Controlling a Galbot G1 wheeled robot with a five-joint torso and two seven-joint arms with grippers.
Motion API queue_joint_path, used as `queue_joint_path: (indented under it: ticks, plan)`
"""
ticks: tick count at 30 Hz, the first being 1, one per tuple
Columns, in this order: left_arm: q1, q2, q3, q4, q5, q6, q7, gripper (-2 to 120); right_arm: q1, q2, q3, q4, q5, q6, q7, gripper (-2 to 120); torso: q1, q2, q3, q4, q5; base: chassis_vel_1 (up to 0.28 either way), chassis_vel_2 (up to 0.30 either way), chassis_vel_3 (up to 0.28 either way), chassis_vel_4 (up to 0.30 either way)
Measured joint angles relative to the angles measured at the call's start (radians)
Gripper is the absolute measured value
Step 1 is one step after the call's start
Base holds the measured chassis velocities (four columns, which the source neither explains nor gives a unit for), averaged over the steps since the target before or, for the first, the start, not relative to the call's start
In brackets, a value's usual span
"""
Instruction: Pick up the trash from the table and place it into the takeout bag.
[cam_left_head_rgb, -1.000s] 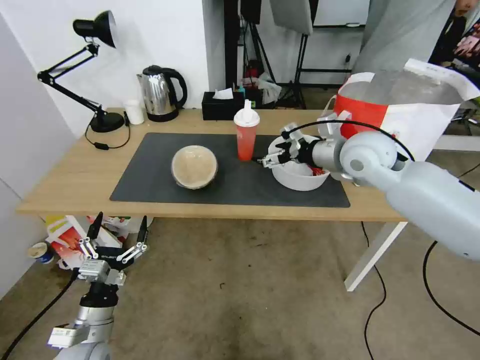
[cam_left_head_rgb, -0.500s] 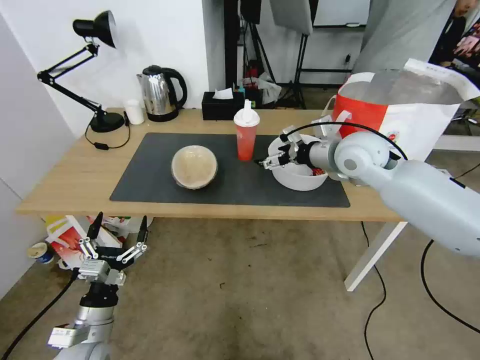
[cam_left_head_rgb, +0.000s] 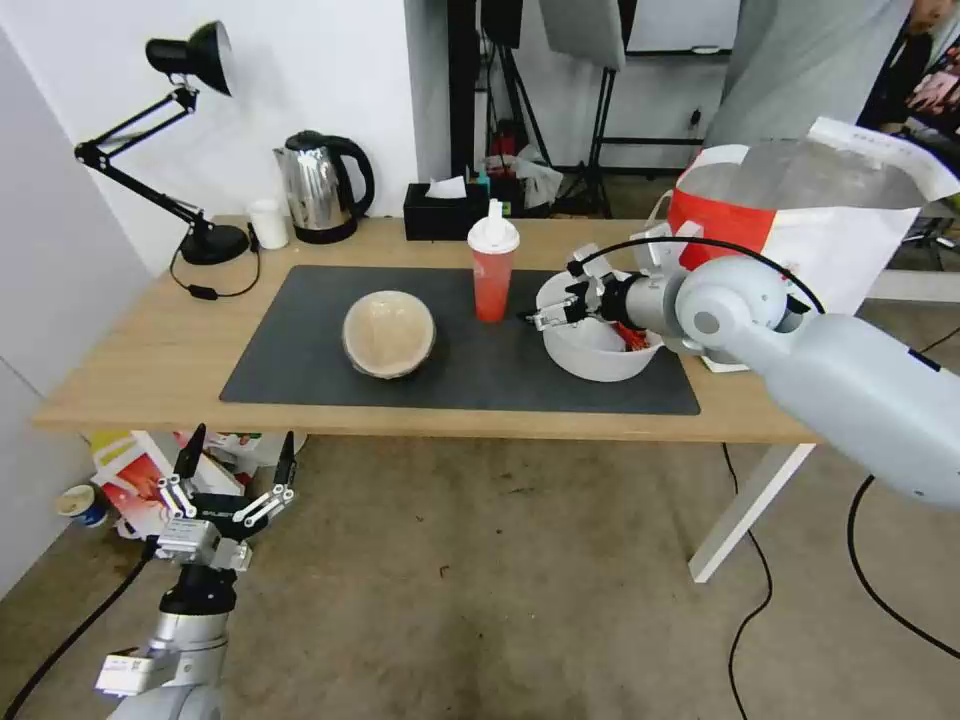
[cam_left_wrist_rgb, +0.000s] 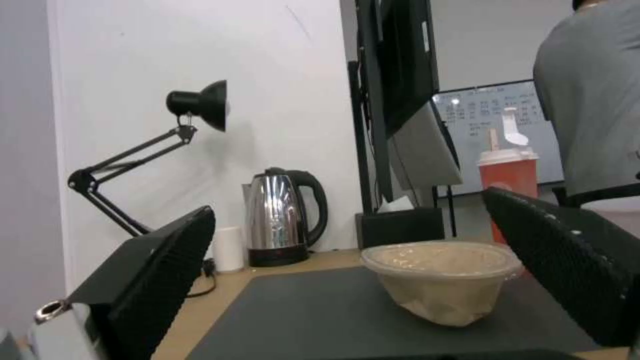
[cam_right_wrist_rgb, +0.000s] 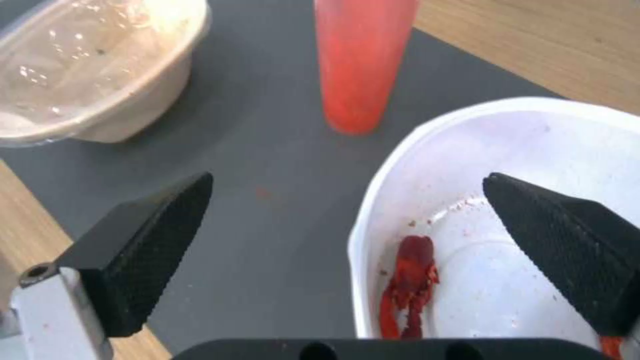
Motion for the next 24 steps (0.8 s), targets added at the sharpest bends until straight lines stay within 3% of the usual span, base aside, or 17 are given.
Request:
queue_joint_path:
  ticks: [24]
  plan:
    - [0.000,0.000,0.000,0.000,0.000,0.000,0.000,100,0.019,0.057,-0.060,-0.112,-0.029,-0.001,0.027,100,0.000,0.000,0.000,0.0000,0.0000,0.000,0.000,0.000,0.000]
